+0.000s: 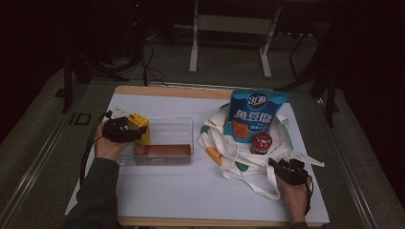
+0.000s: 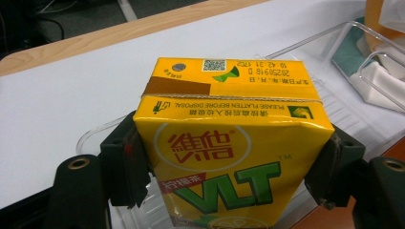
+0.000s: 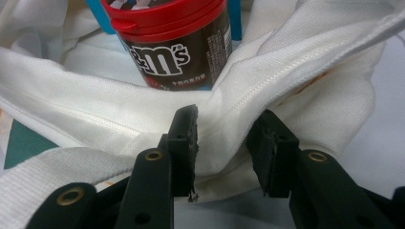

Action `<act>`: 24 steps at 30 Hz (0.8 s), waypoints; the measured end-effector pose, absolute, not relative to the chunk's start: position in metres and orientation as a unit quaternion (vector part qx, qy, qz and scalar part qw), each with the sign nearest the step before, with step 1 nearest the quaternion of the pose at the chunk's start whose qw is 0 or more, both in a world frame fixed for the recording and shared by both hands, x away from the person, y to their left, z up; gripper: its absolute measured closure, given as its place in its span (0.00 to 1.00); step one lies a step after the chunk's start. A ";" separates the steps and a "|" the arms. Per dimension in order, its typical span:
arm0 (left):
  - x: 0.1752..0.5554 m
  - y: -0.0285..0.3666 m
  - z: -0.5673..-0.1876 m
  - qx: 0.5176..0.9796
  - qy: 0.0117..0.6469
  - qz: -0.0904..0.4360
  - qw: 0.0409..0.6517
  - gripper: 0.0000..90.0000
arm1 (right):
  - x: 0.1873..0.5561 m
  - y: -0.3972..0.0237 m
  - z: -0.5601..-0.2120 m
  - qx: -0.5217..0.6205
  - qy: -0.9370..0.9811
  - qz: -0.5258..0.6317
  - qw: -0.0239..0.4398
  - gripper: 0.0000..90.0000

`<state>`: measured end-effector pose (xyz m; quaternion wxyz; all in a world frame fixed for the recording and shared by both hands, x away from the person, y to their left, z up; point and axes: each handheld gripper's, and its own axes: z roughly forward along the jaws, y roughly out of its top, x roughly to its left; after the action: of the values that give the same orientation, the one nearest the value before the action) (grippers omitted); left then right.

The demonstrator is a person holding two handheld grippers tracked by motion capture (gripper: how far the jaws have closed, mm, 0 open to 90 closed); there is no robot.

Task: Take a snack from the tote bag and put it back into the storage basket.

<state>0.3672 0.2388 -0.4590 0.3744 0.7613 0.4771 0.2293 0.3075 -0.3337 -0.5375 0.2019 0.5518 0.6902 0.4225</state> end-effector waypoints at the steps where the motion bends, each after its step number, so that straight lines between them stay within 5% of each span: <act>1: 0.367 0.240 -0.459 0.760 0.478 0.231 0.374 0.31 | 0.307 -0.334 -0.537 0.552 0.690 0.423 0.201 0.70; 24: 0.359 0.248 -0.472 0.769 0.483 0.237 0.347 0.31 | 0.307 -0.334 -0.537 0.552 0.690 0.423 0.202 0.70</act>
<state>0.3588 0.2480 -0.4725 0.3470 0.7685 0.4827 0.2366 0.3075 -0.3337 -0.5375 0.2019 0.5517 0.6901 0.4226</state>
